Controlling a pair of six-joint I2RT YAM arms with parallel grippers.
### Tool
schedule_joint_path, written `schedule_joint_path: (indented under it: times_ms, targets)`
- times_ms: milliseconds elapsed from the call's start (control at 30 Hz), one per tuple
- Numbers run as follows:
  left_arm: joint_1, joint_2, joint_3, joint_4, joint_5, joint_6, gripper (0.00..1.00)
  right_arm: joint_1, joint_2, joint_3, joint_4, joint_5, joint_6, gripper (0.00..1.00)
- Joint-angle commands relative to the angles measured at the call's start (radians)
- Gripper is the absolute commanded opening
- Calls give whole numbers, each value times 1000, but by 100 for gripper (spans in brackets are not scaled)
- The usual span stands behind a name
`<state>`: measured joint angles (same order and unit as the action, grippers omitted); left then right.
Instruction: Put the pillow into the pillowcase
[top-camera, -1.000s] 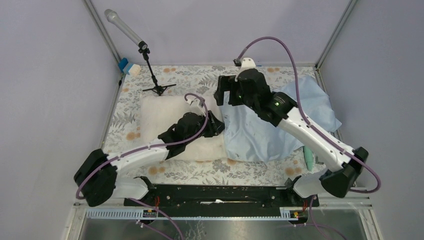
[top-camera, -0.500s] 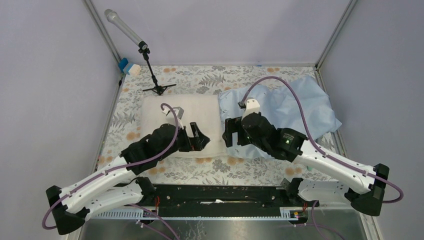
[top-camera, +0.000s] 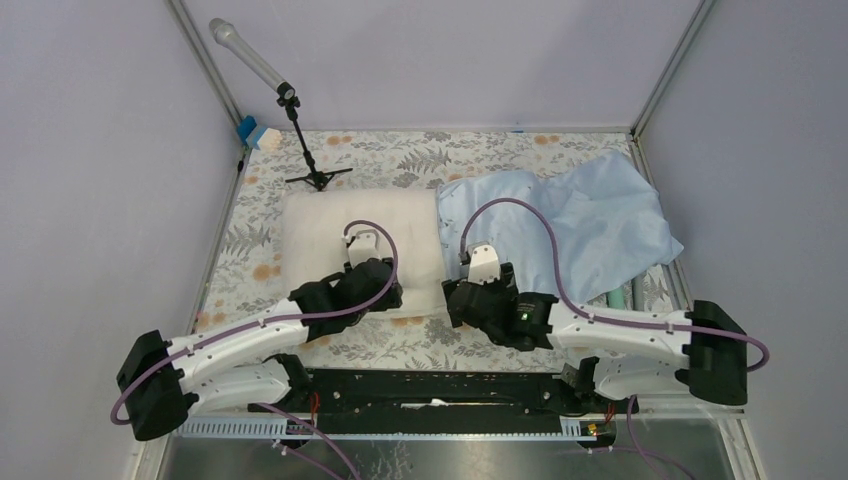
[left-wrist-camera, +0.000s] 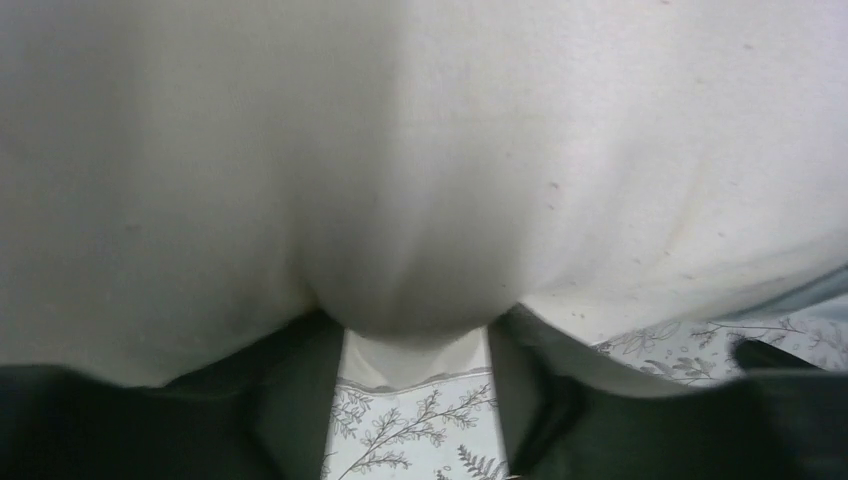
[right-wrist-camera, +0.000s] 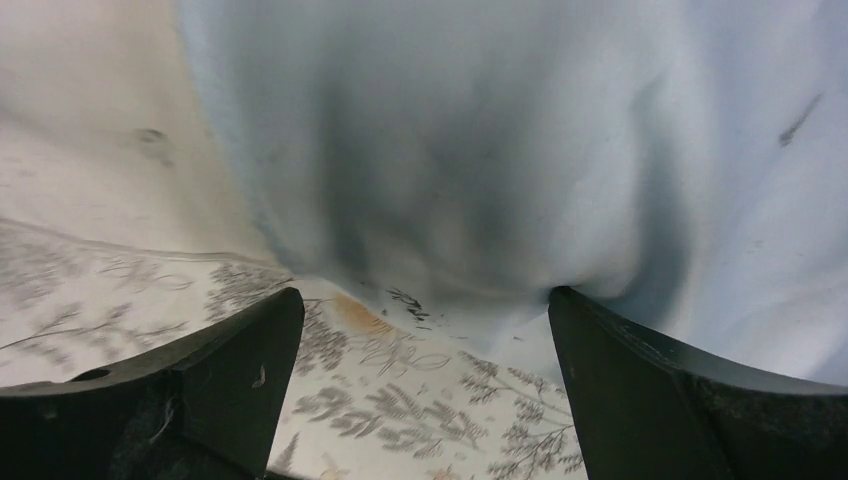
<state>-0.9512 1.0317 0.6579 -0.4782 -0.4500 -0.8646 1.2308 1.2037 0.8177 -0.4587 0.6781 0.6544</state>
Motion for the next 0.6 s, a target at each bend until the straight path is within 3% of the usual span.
schedule_joint_path:
  times_ms: [0, 100, 167, 233, 333, 567]
  targets:
    - [1, -32, -6, 114, -46, 33, 41, 9, 67, -73, 260, 183, -59, 100]
    - [1, -23, 2, 141, -3, 74, 19, 9, 120, -61, 347, 237, -107, 99]
    - [1, -29, 13, 157, 30, 101, 6, 7, 132, -21, 361, 263, -163, 89]
    - [0, -48, 39, 157, 62, 147, 0, 7, 119, 35, 366, 264, -231, 54]
    - [-1, -86, 143, 119, 142, 216, 0, 7, 88, 160, 279, 237, -300, 3]
    - [-36, -81, 482, -69, 259, 289, 0, 7, 57, 598, -48, 56, -426, 0]
